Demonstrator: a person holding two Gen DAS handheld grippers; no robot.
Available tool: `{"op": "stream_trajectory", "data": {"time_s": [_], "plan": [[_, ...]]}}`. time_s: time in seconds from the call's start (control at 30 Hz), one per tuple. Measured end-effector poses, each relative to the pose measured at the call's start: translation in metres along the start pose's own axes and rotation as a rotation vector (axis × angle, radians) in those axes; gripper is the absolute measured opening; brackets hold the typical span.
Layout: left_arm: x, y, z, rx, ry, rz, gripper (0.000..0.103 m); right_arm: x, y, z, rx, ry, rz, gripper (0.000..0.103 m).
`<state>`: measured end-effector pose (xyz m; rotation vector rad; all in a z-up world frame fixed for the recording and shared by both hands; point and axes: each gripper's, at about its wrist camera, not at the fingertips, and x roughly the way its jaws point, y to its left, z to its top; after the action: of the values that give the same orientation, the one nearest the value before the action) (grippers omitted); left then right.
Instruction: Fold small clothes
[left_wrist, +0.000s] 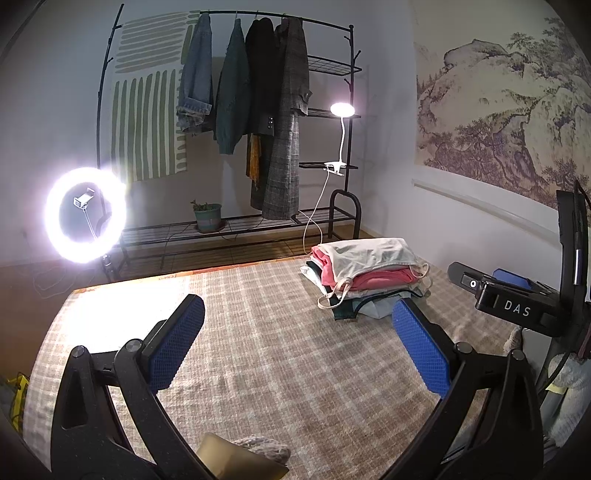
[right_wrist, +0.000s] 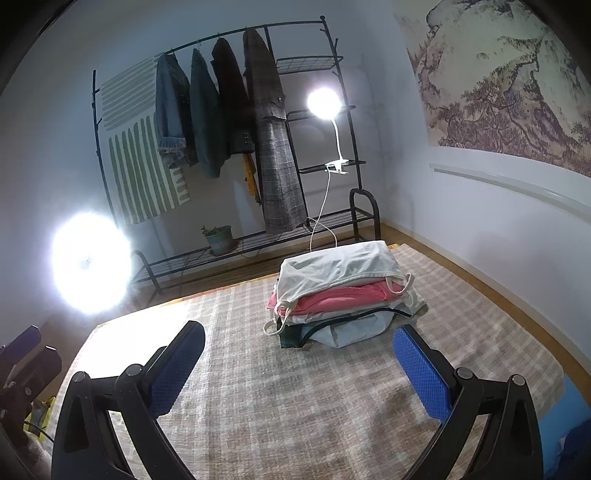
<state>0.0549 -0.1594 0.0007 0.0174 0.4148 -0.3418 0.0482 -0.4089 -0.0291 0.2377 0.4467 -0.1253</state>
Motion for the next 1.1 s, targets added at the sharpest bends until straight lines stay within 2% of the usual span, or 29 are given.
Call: {"op": "stream_trajectory", "data": {"time_s": [1.1], "plan": [[-0.0006,0.0016,-0.0023,-0.002,0.007,-0.011,0.103,-0.0009,0.0004,-0.0021,0.011,0.001,-0.003,0.103]]}}
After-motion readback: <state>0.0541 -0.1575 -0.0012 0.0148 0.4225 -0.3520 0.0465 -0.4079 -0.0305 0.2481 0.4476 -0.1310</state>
